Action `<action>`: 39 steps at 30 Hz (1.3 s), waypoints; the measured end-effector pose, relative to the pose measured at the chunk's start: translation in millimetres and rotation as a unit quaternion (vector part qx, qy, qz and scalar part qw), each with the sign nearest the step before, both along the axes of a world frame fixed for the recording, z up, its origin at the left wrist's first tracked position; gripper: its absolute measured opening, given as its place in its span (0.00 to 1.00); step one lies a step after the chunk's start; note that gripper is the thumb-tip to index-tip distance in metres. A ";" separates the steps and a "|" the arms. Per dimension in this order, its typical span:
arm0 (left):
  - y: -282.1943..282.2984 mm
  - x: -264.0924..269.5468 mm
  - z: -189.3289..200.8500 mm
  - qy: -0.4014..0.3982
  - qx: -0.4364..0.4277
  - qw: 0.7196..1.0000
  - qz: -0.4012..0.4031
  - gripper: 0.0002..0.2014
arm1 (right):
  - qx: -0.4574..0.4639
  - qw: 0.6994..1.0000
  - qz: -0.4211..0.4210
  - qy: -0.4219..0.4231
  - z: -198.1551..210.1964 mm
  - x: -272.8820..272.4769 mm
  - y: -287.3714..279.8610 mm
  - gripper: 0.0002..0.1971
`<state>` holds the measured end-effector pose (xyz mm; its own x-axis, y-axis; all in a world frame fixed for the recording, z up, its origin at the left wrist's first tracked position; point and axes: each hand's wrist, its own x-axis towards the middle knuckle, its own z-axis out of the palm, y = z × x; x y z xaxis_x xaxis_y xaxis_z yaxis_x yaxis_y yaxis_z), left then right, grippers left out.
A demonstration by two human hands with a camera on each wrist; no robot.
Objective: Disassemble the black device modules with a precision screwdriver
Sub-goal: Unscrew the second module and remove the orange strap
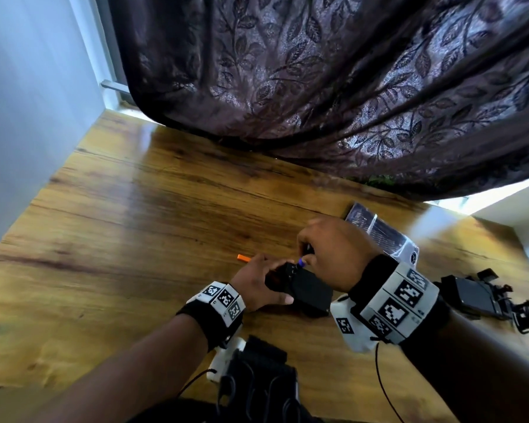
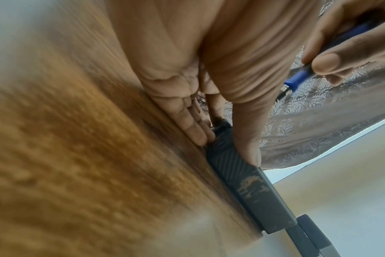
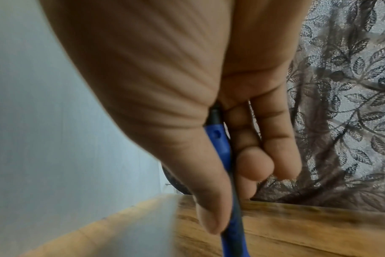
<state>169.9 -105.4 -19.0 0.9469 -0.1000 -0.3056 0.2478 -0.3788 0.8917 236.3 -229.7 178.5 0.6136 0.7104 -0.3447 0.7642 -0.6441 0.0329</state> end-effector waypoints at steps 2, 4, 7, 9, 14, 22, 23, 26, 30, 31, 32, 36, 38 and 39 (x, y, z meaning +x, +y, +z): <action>-0.6 0.1 -1.4 0.002 0.015 1.000 0.000 0.44 | -0.020 1.000 -0.003 -0.022 -1.3 -1.0 0.7 0.06; -1.5 0.5 -1.8 0.001 0.037 0.999 -0.005 0.46 | -0.055 0.998 -0.005 -0.044 -3.4 -2.7 0.7 0.13; -3.9 0.4 -2.7 0.001 0.047 0.999 -0.002 0.47 | -0.073 0.996 -0.012 -0.048 -2.9 -6.3 -1.7 0.17; -5.0 0.7 -3.3 0.000 0.049 0.999 0.006 0.47 | -0.052 0.998 -0.012 -0.018 -2.7 -6.7 -5.6 0.14; -6.1 0.5 -1.4 -0.007 0.055 0.998 0.016 0.48 | 0.001 0.999 0.000 0.047 -0.9 -4.9 -6.9 0.14; -5.7 0.2 -0.5 -0.001 0.050 0.999 0.017 0.49 | -0.040 0.998 -0.032 -0.041 -5.9 -3.9 -5.5 0.15; -5.4 0.0 -0.1 0.001 0.049 0.999 0.018 0.48 | -0.043 0.998 -0.035 -0.039 -5.1 -3.5 -5.9 0.16; -5.7 0.1 0.3 -0.003 0.050 0.999 0.019 0.47 | -0.024 1.000 -0.015 -0.002 -2.3 -2.1 -8.9 0.18; -5.7 -0.4 -1.1 0.001 0.047 0.999 0.021 0.49 | -0.008 0.998 0.011 0.058 1.4 -0.8 -8.6 0.18; -5.6 -0.1 -1.2 0.001 0.048 0.999 0.021 0.49 | -0.005 0.998 0.011 0.055 0.8 -1.6 -7.9 0.15; -5.4 -0.1 -1.0 0.003 0.048 0.999 0.021 0.49 | -0.004 0.999 0.010 0.047 -0.4 -2.5 -7.1 0.11; -5.7 1.0 1.6 0.011 0.048 0.999 0.016 0.49 | -0.005 1.000 -0.022 0.007 -5.1 -3.5 -6.3 0.09; -5.7 1.5 2.4 0.013 0.049 0.999 0.016 0.50 | -0.015 1.000 -0.024 -0.014 -5.0 -3.2 -7.4 0.12; -5.9 1.8 2.6 0.015 0.049 0.999 0.017 0.49 | -0.019 1.000 -0.020 -0.015 -4.6 -3.4 -8.7 0.13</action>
